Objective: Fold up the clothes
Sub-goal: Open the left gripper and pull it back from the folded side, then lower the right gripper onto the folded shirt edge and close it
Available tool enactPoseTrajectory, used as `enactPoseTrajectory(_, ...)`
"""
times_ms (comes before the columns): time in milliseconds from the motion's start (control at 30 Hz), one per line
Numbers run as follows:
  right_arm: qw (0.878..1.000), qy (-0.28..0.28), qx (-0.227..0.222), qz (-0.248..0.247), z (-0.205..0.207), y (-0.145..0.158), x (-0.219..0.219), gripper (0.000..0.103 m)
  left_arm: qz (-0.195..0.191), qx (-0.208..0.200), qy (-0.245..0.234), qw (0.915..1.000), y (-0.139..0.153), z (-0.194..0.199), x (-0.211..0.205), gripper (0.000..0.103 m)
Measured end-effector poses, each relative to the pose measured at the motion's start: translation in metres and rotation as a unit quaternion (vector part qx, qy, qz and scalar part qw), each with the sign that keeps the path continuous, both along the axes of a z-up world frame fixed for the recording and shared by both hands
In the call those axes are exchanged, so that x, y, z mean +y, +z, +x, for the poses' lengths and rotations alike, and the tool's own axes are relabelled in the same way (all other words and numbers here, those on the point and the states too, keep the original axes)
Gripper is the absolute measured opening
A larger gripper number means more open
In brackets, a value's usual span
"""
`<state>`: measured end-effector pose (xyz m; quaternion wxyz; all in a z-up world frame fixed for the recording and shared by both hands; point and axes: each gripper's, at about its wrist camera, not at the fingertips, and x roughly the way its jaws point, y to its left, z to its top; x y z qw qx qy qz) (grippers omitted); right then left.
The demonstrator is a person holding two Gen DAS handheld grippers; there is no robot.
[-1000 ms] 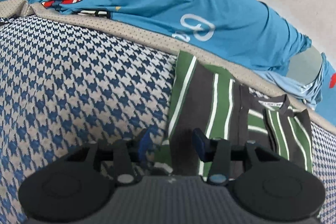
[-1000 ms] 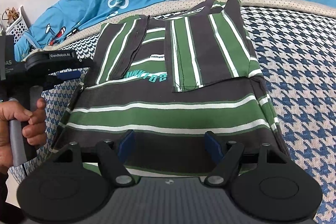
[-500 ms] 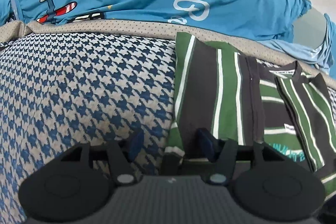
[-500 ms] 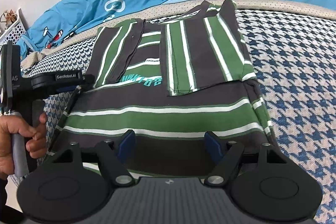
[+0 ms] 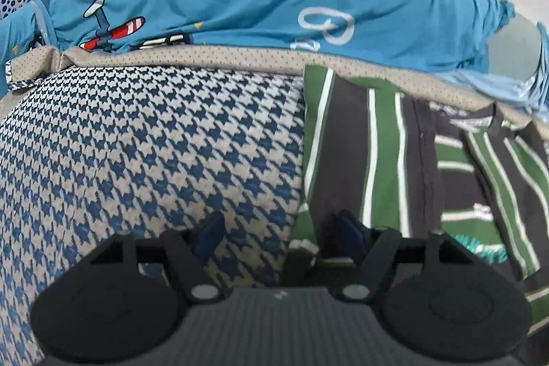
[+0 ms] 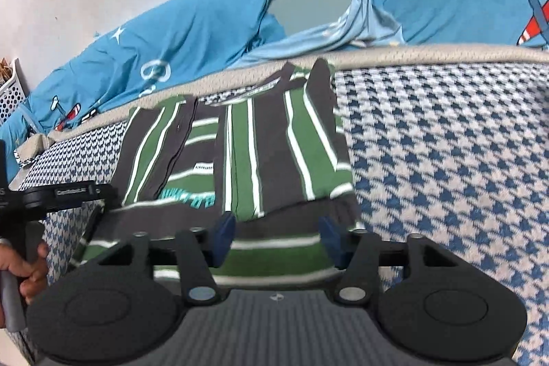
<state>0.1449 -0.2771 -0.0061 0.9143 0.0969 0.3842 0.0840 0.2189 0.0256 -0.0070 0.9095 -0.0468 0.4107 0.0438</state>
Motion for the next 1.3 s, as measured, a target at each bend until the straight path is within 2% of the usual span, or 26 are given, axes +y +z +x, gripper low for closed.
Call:
enactPoseTrajectory(67,1.0,0.005,-0.006,-0.001,0.003,0.0,0.004,0.042,-0.013,-0.007,0.0,0.9999,0.004,-0.001,0.0,0.07)
enactPoseTrajectory(233,0.999,0.029,-0.023,-0.005,0.012,0.0,0.019,0.035,-0.02,-0.012,-0.007,0.9997,0.009,-0.001,-0.006,0.072)
enactPoseTrajectory(533,0.998,0.055,-0.027,-0.013,0.027,-0.016,0.045,0.034,-0.032,-0.006,-0.012,0.9994,0.008,0.001,-0.012,0.075)
enactPoseTrajectory(733,0.996,0.077,-0.025,-0.043,0.042,-0.029,0.063,0.034,-0.043,0.001,-0.006,0.9991,0.007,0.002,-0.008,0.075)
enactPoseTrajectory(900,0.992,0.086,-0.042,-0.085,0.046,-0.036,0.074,0.033,-0.046,0.005,-0.007,0.9989,0.006,0.002,-0.009,0.077)
enactPoseTrajectory(967,0.989,0.089,-0.052,-0.106,0.046,-0.038,0.078,0.012,-0.045,0.006,-0.008,0.9989,0.005,0.002,-0.01,0.077)
enactPoseTrajectory(1033,0.987,0.092,-0.061,-0.118,0.046,-0.039,0.079,0.007,-0.044,0.008,-0.009,0.999,0.004,0.002,-0.011,0.078)
enactPoseTrajectory(1233,0.984,0.108,-0.098,-0.106,0.037,-0.028,0.082,0.006,-0.046,0.009,-0.01,0.9989,0.004,0.001,-0.011,0.079)
enactPoseTrajectory(1300,0.985,0.107,-0.085,-0.103,0.038,-0.031,0.082,0.006,-0.046,0.009,-0.01,0.9989,0.004,0.001,-0.01,0.079)
